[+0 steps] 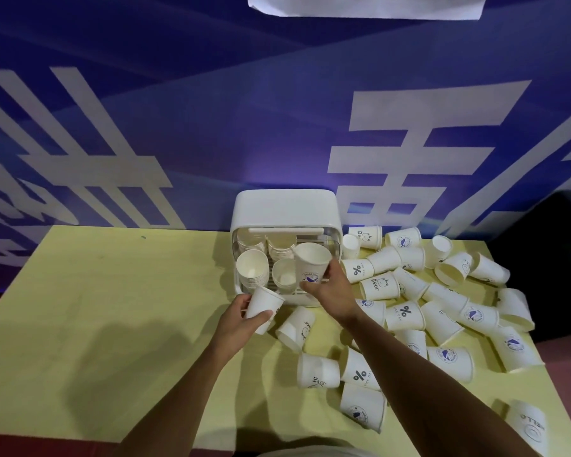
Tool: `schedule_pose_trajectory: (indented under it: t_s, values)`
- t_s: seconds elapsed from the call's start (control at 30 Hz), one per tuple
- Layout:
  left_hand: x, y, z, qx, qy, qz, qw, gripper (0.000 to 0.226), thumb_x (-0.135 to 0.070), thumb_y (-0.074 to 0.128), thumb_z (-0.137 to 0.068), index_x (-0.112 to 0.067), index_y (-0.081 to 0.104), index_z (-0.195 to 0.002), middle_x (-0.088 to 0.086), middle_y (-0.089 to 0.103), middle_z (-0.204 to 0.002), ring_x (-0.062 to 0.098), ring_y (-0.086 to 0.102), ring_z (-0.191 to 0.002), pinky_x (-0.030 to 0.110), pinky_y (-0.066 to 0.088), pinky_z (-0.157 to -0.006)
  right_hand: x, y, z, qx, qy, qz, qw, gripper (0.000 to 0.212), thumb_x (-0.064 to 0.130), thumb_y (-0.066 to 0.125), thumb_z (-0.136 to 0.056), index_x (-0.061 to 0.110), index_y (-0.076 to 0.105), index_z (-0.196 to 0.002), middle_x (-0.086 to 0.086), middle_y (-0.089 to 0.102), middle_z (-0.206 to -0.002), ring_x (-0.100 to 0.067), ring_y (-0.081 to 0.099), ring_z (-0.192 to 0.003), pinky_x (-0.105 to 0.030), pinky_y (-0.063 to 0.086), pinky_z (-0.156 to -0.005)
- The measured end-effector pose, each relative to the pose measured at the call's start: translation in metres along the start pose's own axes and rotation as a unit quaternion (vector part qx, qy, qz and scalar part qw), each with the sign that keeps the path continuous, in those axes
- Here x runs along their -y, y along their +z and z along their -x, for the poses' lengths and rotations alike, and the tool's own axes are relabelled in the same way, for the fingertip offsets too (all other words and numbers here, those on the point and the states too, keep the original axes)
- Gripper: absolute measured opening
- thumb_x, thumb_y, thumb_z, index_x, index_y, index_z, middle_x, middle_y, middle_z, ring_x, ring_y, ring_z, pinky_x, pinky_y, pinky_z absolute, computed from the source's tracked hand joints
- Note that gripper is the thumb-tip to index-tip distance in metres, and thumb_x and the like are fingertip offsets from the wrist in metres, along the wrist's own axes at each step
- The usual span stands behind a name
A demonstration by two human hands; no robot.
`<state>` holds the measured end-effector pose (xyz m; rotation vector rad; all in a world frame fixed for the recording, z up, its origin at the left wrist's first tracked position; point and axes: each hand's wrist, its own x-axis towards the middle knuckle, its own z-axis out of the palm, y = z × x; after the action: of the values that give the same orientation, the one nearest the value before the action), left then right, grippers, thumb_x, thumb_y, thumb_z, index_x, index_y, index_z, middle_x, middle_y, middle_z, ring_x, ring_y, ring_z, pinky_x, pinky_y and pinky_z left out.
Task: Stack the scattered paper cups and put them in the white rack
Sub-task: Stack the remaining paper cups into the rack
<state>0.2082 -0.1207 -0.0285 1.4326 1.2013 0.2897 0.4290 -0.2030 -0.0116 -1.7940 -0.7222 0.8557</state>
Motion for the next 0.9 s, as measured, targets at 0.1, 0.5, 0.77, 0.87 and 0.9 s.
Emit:
schedule_pose_trajectory:
  t_s: [0.1, 0.5, 0.77, 0.87, 0.9]
  values:
    - [0.003, -0.003, -0.002, 0.002, -0.001, -0.008, 1.000, 0.047, -0.042, 0.081, -0.070, -0.035, 0.059, -0.111, -0.006, 0.069, -0.110, 0.013, 0.069, -0.095, 0.036, 0.059, -0.079, 0.006, 0.010, -0.009, -0.014, -0.009, 0.009, 1.000, 0.071, 0.020, 0.082, -0.072, 0.028, 0.043, -0.132, 0.011, 0.063, -0.117, -0.007, 0.060, -0.105, -0.020, 0.048, -0.081]
    - [0.023, -0.019, 0.003, -0.014, -0.039, 0.014, 0.999, 0.059, -0.049, 0.080, -0.065, -0.027, 0.060, -0.116, -0.006, 0.070, -0.109, 0.012, 0.069, -0.095, 0.039, 0.058, -0.087, 0.001, 0.050, -0.028, -0.040, -0.051, 0.084, 0.994, 0.075, 0.019, 0.087, -0.069, 0.014, 0.048, -0.133, -0.002, 0.062, -0.122, -0.022, 0.057, -0.114, -0.038, 0.050, -0.094]
    - [0.024, -0.020, -0.002, -0.009, -0.042, 0.006, 0.999, 0.043, -0.025, 0.077, -0.082, -0.022, 0.057, -0.119, -0.003, 0.068, -0.114, 0.013, 0.067, -0.099, 0.035, 0.056, -0.087, -0.012, 0.049, -0.025, -0.036, -0.014, 0.131, 0.991, 0.081, 0.025, 0.088, -0.070, 0.013, 0.046, -0.138, -0.005, 0.056, -0.133, -0.022, 0.053, -0.121, -0.043, 0.048, -0.102]
    - [0.021, -0.013, -0.002, -0.003, -0.037, 0.013, 0.999, 0.041, -0.025, 0.078, -0.082, -0.021, 0.058, -0.118, -0.003, 0.068, -0.113, 0.012, 0.068, -0.098, 0.034, 0.056, -0.085, -0.016, 0.041, -0.018, -0.037, -0.002, 0.121, 0.992, 0.060, 0.036, 0.083, -0.073, 0.023, 0.055, -0.125, 0.006, 0.063, -0.115, -0.011, 0.060, -0.103, -0.022, 0.049, -0.080]
    - [0.019, -0.010, -0.003, -0.004, -0.034, 0.020, 0.999, 0.041, -0.026, 0.079, -0.081, -0.021, 0.059, -0.117, -0.004, 0.068, -0.113, 0.012, 0.068, -0.098, 0.034, 0.056, -0.086, -0.016, 0.039, -0.014, -0.034, 0.000, 0.115, 0.993, 0.052, 0.041, 0.081, -0.073, 0.026, 0.058, -0.117, 0.010, 0.064, -0.108, -0.006, 0.061, -0.096, -0.017, 0.046, -0.073]
